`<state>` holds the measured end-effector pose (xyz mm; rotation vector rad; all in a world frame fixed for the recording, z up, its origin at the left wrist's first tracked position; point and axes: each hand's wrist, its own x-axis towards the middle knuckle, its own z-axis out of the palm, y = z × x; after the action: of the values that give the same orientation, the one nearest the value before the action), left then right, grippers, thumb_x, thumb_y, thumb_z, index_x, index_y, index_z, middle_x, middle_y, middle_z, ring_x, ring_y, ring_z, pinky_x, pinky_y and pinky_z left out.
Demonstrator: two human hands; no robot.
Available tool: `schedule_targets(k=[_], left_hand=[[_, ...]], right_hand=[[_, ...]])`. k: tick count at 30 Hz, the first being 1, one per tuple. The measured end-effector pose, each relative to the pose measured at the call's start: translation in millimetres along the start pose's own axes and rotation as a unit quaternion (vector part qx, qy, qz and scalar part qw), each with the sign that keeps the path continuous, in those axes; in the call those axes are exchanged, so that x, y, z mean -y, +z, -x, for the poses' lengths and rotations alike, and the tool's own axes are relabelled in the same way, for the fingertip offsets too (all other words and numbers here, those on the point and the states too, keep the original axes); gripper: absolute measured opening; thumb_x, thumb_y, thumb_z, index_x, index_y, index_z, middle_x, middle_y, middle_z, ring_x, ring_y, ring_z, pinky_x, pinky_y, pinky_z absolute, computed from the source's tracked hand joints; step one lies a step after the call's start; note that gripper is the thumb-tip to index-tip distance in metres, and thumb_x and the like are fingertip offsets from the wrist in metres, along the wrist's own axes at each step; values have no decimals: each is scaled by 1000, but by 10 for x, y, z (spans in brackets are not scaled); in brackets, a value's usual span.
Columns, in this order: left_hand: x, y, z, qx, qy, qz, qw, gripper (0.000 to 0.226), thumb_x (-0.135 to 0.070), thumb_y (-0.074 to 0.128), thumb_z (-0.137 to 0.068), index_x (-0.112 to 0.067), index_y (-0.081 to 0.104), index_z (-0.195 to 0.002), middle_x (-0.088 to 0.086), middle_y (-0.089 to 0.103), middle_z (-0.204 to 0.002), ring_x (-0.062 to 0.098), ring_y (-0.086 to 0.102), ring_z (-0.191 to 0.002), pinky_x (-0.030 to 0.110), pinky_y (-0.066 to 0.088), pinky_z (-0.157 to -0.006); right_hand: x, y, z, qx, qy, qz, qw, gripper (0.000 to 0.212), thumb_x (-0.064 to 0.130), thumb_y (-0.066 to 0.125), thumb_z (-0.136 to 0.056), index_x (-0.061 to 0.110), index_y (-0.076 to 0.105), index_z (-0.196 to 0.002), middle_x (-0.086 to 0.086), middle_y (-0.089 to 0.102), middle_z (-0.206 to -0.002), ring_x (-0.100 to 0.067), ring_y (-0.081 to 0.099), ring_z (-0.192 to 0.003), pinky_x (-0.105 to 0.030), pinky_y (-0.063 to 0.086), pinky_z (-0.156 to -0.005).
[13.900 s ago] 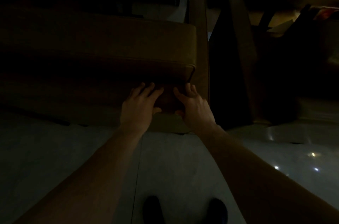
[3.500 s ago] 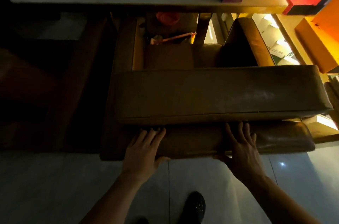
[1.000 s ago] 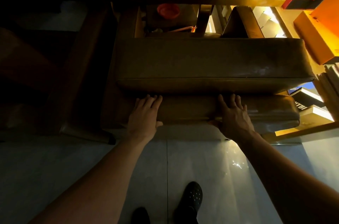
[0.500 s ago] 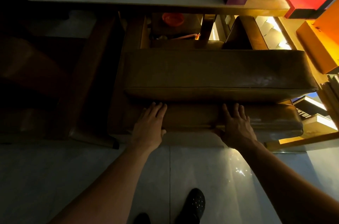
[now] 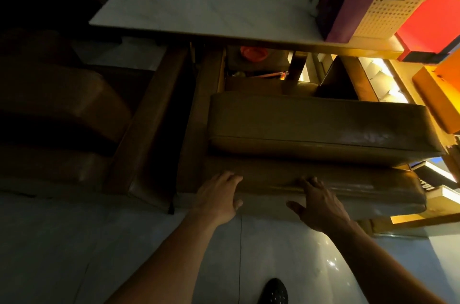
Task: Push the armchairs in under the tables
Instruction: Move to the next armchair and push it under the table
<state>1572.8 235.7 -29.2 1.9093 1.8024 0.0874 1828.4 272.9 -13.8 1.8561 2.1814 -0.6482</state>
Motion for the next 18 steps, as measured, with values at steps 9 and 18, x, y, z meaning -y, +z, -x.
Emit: schedule_targets(k=[9, 18], left_hand=[[428, -422, 586, -37, -32, 49, 998, 62, -43, 61, -92, -36, 32, -146, -7, 42, -146, 18, 40, -133, 38, 39, -104], [1075, -884, 963, -58, -117, 57, 990, 58, -45, 59, -92, -38, 36, -145, -6, 48, -140, 16, 47, -127, 34, 43, -100]], right_hand=[[816, -55, 357, 42, -26, -10, 999, 79, 60, 56, -92, 28, 23, -156, -3, 26, -163, -26, 33, -146, -38, 38, -113], [1588, -113, 243, 82, -76, -34, 993, 68, 58, 57, -92, 30, 36, -151, 0, 49, -148, -22, 49, -132, -36, 45, -105]])
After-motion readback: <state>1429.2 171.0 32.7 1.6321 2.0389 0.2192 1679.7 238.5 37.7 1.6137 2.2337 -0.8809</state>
